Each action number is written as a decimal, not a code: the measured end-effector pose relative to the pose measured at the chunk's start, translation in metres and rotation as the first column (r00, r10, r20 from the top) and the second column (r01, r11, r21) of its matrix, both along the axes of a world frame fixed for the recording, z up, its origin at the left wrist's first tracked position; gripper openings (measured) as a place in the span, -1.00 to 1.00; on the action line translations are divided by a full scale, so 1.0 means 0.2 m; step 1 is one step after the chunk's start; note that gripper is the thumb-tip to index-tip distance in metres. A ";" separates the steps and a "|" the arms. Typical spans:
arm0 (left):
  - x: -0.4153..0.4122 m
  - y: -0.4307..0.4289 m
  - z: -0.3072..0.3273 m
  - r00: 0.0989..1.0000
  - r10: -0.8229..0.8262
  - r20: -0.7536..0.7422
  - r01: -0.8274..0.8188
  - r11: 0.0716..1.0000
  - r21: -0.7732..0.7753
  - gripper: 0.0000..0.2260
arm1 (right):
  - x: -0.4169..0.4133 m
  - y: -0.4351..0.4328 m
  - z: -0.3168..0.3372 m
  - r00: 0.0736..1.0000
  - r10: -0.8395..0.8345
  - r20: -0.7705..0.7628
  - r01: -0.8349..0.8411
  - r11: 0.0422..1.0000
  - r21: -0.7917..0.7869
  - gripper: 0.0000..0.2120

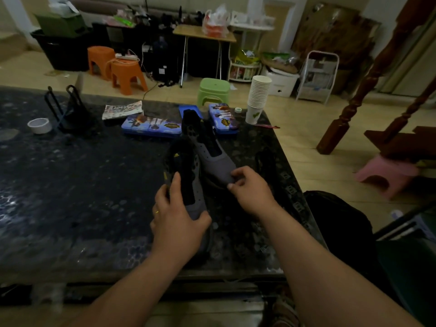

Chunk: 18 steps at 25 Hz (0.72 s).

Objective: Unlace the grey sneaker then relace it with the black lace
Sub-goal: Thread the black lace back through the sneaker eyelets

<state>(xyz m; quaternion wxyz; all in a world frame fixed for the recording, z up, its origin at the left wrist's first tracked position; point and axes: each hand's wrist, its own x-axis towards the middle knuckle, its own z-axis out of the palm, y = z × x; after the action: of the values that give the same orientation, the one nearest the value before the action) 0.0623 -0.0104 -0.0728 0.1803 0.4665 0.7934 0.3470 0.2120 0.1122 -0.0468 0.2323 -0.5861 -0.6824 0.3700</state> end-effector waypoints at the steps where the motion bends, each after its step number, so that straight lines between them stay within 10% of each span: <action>1: 0.00 0.01 0.01 1.000 0.020 0.011 -0.020 1.000 -0.009 -0.04 | 0.02 0.00 -0.01 0.998 0.027 -0.051 -0.029 0.999 -0.039 -0.74; 3: 0.00 0.03 0.01 0.999 0.039 0.001 -0.039 0.999 -0.034 -0.05 | 0.11 0.00 -0.01 0.998 -0.013 -0.058 0.011 0.999 -0.044 -0.87; 8: 0.00 0.00 0.03 1.000 0.005 -0.012 -0.005 0.999 -0.052 -0.10 | 0.39 -0.06 -0.03 0.833 0.088 0.547 -0.059 0.996 -0.070 -0.67; 18: 0.14 -0.02 0.19 0.979 -0.141 -0.145 0.186 0.911 0.369 -0.51 | 0.45 -0.12 0.27 0.999 -0.030 0.016 0.026 0.977 0.212 -0.83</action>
<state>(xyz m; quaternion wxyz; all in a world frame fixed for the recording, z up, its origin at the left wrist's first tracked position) 0.0909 -0.0145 -0.0343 0.0690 0.5766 0.6781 0.4505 0.3010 0.0888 0.0078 0.2920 -0.5712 -0.7116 0.2864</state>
